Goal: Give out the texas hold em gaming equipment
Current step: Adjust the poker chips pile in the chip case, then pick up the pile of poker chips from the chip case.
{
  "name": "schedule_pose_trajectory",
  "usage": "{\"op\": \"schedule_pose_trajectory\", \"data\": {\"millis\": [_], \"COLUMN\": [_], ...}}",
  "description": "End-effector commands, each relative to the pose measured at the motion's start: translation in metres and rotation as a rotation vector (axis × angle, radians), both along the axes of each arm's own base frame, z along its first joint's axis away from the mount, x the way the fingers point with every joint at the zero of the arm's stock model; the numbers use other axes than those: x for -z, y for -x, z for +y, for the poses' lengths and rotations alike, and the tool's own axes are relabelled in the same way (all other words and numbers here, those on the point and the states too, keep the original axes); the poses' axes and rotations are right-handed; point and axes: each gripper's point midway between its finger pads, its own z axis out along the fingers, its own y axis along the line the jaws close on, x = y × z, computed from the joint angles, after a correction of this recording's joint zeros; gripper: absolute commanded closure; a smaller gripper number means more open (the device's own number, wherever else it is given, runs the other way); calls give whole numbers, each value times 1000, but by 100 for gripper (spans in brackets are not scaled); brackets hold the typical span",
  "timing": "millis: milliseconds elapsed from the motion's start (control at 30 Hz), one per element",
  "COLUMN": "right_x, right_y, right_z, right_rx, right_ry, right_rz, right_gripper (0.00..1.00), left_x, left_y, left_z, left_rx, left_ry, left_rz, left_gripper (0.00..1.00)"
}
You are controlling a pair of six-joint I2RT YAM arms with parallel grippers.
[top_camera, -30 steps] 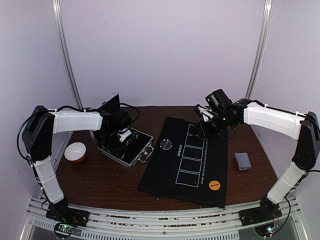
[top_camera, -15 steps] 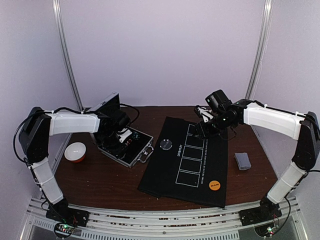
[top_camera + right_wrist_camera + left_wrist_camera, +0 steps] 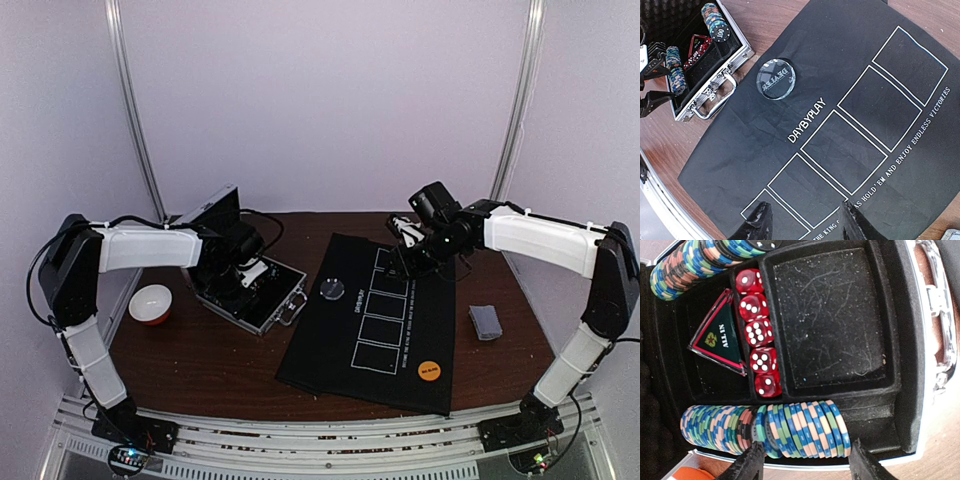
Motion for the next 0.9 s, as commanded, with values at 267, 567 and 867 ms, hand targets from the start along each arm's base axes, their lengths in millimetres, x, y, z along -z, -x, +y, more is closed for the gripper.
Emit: {"op": "schedule_pose_trajectory", "data": {"millis": [267,567,867], "right_x": [13,9,9], "right_y": [12,13,14], "right_z": [2,-1,-2], "right_rx": [-26,-19,-13], "right_ry": [0,1,-4], "right_rz": [55,41,43], "right_gripper": [53,53,53], "left_x": [-5,12,19], "left_y": [-7,-6,-16], "left_z": [-1,-4,-1], "left_rx": [13,8,-17], "left_ry": [-6,19,38], "left_rz": [-37,9,8], "left_gripper": [32,42,51]}}
